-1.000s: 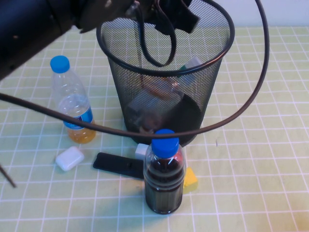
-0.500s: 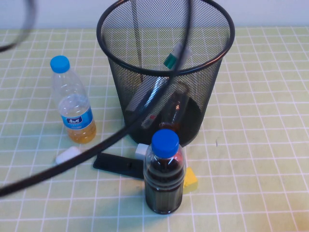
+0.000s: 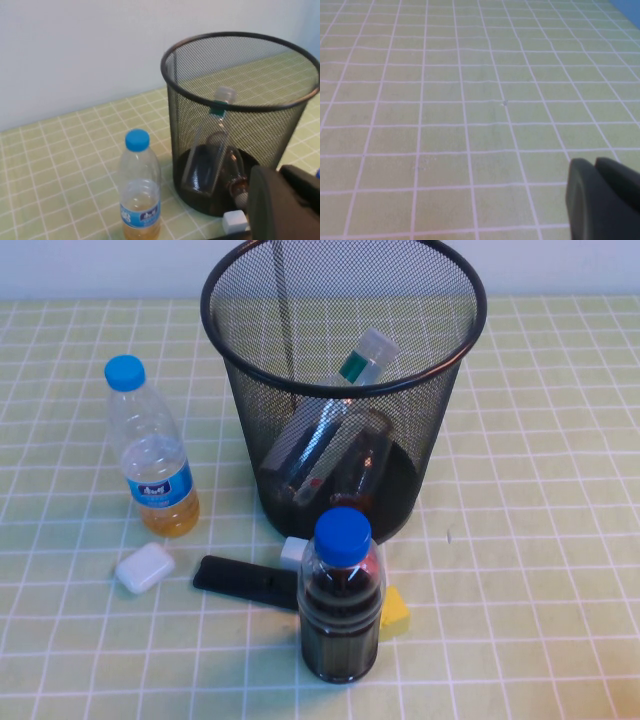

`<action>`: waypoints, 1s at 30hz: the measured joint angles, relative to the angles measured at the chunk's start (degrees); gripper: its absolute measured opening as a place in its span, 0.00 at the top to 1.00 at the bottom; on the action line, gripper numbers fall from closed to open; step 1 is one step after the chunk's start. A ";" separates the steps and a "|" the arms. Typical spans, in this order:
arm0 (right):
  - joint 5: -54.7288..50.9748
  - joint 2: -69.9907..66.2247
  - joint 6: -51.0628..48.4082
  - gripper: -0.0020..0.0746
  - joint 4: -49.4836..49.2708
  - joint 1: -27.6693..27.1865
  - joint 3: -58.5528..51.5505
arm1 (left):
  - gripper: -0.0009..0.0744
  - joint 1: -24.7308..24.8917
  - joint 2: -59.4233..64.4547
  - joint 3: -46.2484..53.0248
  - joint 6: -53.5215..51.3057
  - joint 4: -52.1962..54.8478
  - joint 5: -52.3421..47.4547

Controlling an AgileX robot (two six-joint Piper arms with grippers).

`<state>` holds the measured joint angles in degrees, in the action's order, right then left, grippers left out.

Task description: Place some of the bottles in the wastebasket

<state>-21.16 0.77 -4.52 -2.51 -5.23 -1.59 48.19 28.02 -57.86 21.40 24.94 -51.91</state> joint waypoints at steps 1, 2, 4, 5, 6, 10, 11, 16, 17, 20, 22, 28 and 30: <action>0.00 0.00 0.00 0.98 0.00 0.00 0.00 | 0.99 0.00 -2.38 2.24 0.13 -0.26 0.94; 0.00 0.00 0.00 0.98 0.00 0.00 0.00 | 0.99 0.00 -4.54 4.11 0.13 -0.53 1.73; 0.00 0.00 0.00 0.98 0.00 0.00 0.00 | 0.99 0.00 -8.13 6.56 0.13 -0.79 2.53; 0.00 0.00 0.00 0.98 0.00 0.00 0.00 | 0.99 0.00 -9.60 7.47 0.13 -0.92 2.78; 0.00 0.00 0.00 0.98 0.00 0.00 0.00 | 0.99 0.00 -10.58 7.99 0.13 -0.92 2.78; 0.00 0.00 0.00 0.98 0.00 0.00 0.00 | 0.99 0.00 -13.37 8.12 0.15 -1.04 2.78; 0.00 0.00 0.00 0.98 0.00 0.00 0.00 | 0.99 0.00 -13.54 8.12 0.15 -1.04 2.78; 0.00 0.00 0.00 0.98 0.00 0.00 0.00 | 0.99 0.00 -13.62 8.23 0.15 -1.04 2.78; 0.00 0.00 0.00 0.98 0.00 0.00 0.00 | 0.99 0.00 -13.62 8.23 0.15 -1.04 2.78; 0.00 0.00 0.00 0.98 0.00 0.00 0.00 | 0.99 0.00 -13.62 8.23 0.15 -1.11 2.78; 0.00 0.00 0.00 0.98 0.00 0.00 0.00 | 0.99 0.00 -13.62 8.23 0.15 -1.11 2.78; 0.00 0.00 0.00 0.98 0.00 0.00 0.00 | 0.99 -0.57 -13.67 8.73 0.26 2.23 3.02; 0.00 0.00 0.00 0.98 0.00 0.00 0.00 | 0.99 -1.89 -13.76 9.74 0.26 3.18 3.31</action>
<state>-21.16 0.77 -4.52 -2.51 -5.23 -1.59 46.30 14.26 -48.12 21.66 28.12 -48.61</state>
